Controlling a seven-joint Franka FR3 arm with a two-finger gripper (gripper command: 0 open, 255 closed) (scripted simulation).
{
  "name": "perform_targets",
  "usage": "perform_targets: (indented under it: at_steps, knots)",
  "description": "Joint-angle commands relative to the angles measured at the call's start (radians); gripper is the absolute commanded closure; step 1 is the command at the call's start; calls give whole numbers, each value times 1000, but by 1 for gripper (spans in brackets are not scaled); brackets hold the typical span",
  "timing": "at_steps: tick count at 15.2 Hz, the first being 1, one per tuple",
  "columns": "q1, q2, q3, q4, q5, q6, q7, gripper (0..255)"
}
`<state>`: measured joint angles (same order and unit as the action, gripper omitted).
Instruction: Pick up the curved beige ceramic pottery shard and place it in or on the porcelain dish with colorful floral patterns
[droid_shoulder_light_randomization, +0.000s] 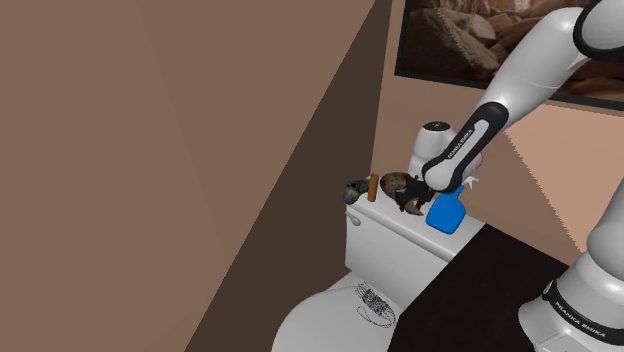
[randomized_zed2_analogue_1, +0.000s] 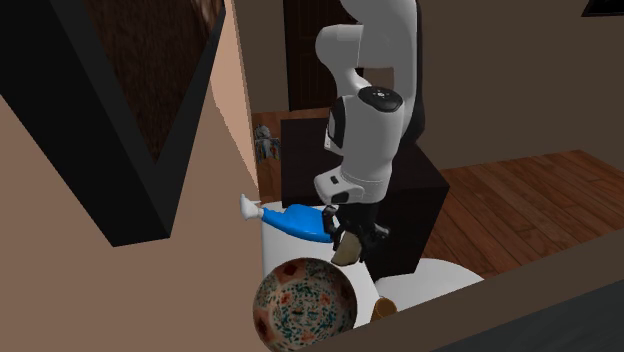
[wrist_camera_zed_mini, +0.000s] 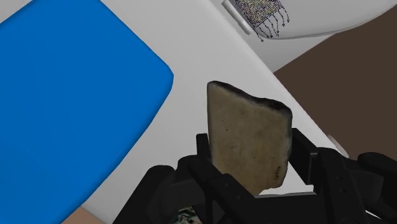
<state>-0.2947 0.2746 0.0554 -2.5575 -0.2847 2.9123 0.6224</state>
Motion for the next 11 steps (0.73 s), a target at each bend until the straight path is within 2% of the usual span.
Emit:
perform_targets:
  at_steps: [1,11]
  knots:
    - [-13,-36,18,-8,20,-29,-18,255]
    - [-43,-190,68,-22,124,-166,-102,255]
